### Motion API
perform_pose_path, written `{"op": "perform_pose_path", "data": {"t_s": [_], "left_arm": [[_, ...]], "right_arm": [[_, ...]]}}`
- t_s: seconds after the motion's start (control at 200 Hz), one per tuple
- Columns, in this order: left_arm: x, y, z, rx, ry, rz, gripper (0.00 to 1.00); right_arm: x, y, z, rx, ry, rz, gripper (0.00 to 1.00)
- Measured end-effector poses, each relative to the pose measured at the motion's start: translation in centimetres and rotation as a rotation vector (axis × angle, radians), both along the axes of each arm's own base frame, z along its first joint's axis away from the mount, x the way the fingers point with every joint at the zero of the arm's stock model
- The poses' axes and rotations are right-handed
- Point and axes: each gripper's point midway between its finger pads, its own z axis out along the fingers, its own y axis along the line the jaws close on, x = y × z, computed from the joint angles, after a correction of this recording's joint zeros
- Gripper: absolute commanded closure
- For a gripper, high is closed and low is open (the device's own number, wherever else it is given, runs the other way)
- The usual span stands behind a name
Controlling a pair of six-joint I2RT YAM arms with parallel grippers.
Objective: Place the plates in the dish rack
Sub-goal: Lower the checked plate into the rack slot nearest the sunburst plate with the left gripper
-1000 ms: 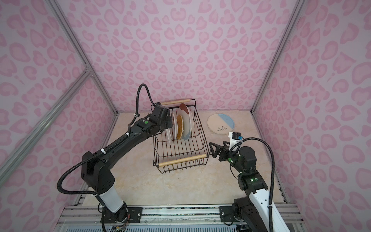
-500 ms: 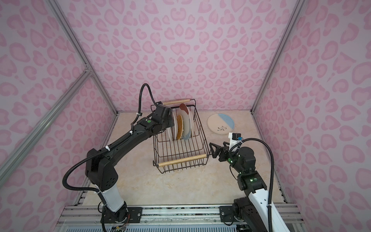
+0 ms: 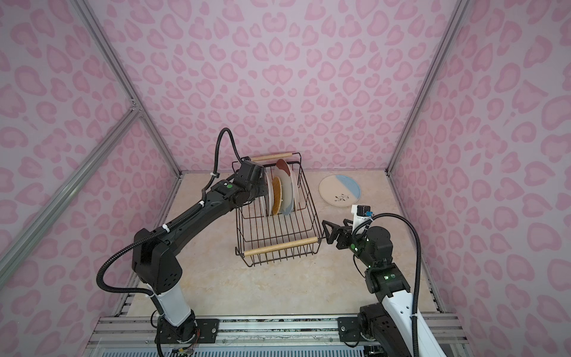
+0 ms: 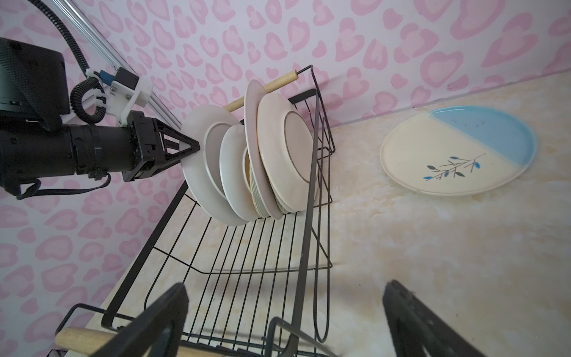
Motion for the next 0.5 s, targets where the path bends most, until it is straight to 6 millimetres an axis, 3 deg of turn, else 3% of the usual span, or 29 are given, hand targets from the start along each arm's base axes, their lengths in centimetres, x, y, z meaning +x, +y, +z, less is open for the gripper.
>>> {"op": "perform_pose_path", "data": {"t_s": [0.205, 0.335, 0.5], "left_arm": [[0.14, -0.06, 0.49, 0.002, -0.009, -0.004, 0.71], [0.42, -0.21, 0.58, 0.014, -0.013, -0.012, 0.65], [0.34, -0.41, 0.43, 0.021, -0.007, -0.034, 0.65]], "right_arm": [[-0.01, 0.0, -0.13, 0.0, 0.002, 0.0, 0.02], [-0.02, 0.0, -0.2, 0.0, 0.002, 0.0, 0.02], [0.05, -0.04, -0.43, -0.002, 0.008, -0.003, 0.02]]}}
